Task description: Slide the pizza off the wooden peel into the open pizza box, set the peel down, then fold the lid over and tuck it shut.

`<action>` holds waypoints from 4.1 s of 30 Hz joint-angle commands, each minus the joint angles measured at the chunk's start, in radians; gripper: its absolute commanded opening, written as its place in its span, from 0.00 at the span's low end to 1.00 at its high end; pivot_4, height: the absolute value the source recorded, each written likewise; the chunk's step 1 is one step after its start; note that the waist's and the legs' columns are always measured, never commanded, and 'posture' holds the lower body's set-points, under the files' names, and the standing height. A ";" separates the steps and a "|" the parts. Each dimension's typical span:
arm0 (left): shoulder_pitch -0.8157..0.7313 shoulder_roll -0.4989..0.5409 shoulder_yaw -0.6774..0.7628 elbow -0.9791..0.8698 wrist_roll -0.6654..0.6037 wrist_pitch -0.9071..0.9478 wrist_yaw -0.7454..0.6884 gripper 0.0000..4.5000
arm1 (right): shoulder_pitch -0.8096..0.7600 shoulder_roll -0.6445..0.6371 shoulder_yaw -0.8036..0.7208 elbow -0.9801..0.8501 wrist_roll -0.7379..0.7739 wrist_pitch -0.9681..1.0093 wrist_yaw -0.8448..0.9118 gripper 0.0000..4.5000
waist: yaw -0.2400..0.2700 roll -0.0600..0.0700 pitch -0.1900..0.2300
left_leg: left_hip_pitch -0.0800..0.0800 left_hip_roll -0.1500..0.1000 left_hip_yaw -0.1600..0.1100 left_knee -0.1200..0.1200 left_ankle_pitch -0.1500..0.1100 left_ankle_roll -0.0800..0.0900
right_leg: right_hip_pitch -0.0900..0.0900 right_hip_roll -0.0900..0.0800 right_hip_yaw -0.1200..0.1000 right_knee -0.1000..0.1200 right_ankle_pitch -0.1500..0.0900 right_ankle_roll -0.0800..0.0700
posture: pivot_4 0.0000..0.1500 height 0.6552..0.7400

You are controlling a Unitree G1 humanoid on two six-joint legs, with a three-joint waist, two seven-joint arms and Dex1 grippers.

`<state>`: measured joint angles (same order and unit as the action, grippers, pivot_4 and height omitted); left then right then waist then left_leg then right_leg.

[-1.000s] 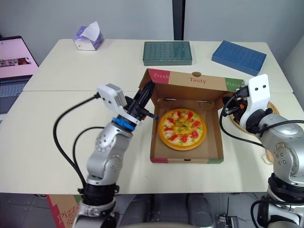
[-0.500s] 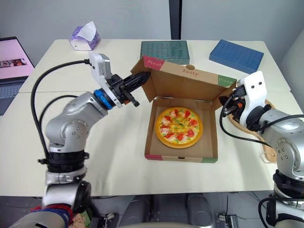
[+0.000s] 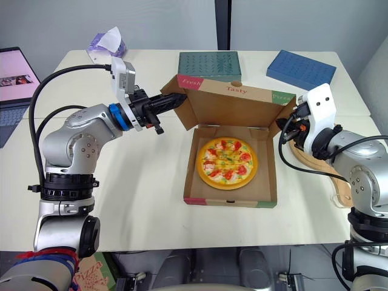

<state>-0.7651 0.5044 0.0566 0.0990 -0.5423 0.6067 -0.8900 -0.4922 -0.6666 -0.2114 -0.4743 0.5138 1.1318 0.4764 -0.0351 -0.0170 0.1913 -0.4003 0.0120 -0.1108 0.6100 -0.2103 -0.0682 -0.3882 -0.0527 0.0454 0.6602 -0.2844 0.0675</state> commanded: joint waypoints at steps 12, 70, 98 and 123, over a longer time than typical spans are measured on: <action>-0.057 -0.027 -0.013 0.036 0.027 -0.001 0.000 0.00 | -0.039 0.019 -0.017 -0.007 0.005 -0.037 -0.028 0.01 | 0.002 0.000 0.000 | 0.000 0.000 0.000 0.000 0.000 0.000 | 0.000 0.000 0.000 0.001 0.000 0.000 | 1.00 1.00; 0.575 -0.486 -0.266 -0.524 0.123 -0.280 0.456 0.00 | 0.015 0.135 -0.011 -0.197 0.060 0.136 -0.063 0.01 | 0.010 0.000 -0.001 | 0.000 -0.001 0.000 0.002 0.000 0.000 | 0.002 0.000 0.001 0.001 0.000 0.000 | 1.00 1.00; 0.719 -0.384 -0.306 -0.475 0.086 -0.285 0.342 0.00 | 0.274 0.156 0.057 -0.295 0.027 0.008 -0.071 0.01 | 0.010 -0.001 -0.017 | 0.010 0.000 -0.001 0.001 0.000 0.000 | 0.015 0.000 0.000 -0.007 -0.004 0.004 | 1.00 1.00; 0.761 -0.203 -0.172 -0.587 -0.049 -0.236 0.276 0.75 | 0.321 0.155 0.030 -0.254 0.017 -0.072 -0.086 0.97 | 0.009 0.002 -0.030 | 0.008 0.000 -0.001 0.000 -0.001 0.000 | 0.015 -0.001 0.000 -0.013 -0.006 0.000 | 1.00 1.00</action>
<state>-0.0074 0.2911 -0.0888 -0.4468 -0.5746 0.3523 -0.5806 -0.1628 -0.5028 -0.2096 -0.6956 0.4996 1.0693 0.3700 -0.0263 -0.0154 0.1614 -0.3924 0.0120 -0.1114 0.6099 -0.2109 -0.0677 -0.3737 -0.0533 0.0452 0.6468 -0.2904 0.0675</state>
